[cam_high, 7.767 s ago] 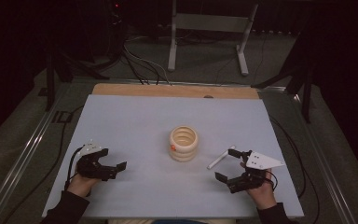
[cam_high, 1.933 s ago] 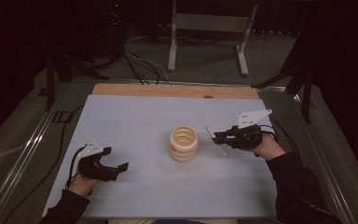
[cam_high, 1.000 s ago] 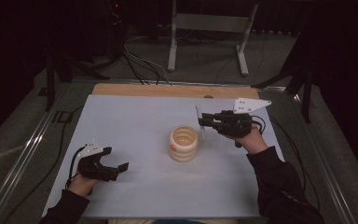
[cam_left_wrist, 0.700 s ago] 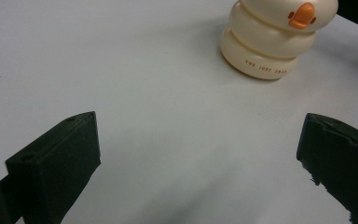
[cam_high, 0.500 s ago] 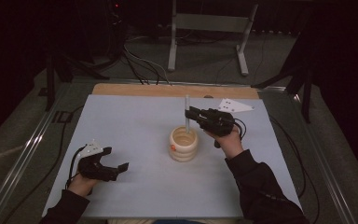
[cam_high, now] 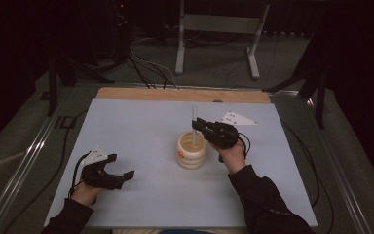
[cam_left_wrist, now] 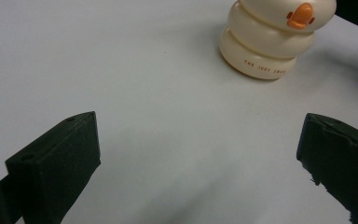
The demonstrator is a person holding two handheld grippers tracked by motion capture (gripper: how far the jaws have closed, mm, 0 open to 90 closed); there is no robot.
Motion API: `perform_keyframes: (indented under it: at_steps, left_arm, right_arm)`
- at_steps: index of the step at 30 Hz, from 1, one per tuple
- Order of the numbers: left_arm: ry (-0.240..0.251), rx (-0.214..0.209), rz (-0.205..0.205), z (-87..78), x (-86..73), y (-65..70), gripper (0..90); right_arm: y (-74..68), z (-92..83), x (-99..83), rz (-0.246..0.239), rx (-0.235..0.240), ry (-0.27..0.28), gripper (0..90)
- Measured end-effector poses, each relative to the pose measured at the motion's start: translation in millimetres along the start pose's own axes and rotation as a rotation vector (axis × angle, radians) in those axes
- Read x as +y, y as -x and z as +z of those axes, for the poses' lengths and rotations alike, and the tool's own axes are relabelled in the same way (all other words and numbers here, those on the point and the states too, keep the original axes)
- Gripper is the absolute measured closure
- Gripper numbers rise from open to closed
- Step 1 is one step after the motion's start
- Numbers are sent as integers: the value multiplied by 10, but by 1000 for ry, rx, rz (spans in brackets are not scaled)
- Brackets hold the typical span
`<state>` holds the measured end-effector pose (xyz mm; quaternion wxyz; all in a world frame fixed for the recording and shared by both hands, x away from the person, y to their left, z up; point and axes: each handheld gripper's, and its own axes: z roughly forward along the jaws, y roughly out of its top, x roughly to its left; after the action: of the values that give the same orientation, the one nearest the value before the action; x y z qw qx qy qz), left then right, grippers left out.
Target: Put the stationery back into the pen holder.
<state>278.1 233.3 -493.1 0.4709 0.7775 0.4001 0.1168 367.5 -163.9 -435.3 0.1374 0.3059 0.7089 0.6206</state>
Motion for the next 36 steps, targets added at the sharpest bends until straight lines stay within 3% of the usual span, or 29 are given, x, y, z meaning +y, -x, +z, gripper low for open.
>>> perform_keyframes:
  at_steps: [6, 9, 13, 17, 26, 29, 32, 35, 36]
  left_arm:
    - [-1, 1, 1, 1, -1, 4, 1]
    - [-1, 1, 1, 4, -2, 2, 1]
    - [-2, 2, 1, 4, -5, -2, 1]
    - [-4, 3, 3, 5, -5, 1, 1]
    - [-10, 5, 10, 14, -9, 5, 1]
    - [-11, 2, 11, 16, -10, 7, 1]
    - [-10, 0, 10, 16, -11, 7, 1]
    - [-9, -1, 14, 11, -9, 11, 1]
    - [-8, -1, 13, 11, -9, 11, 1]
  right_arm:
    - [-3, -3, -71, -3, -16, -32, 785]
    - [15, 11, -102, 27, 1, -61, 784]
    - [6, 19, -156, 33, -3, -89, 784]
    - [-23, 26, -215, 33, -60, -111, 783]
    - [-42, 88, -270, 62, -13, -206, 776]
    - [-62, 100, -263, 49, -16, -220, 666]
    - [-88, 94, -227, 42, -34, -217, 459]
    - [-95, 61, -163, 49, -22, -207, 261]
    - [-97, 41, -143, 48, -20, -198, 232]
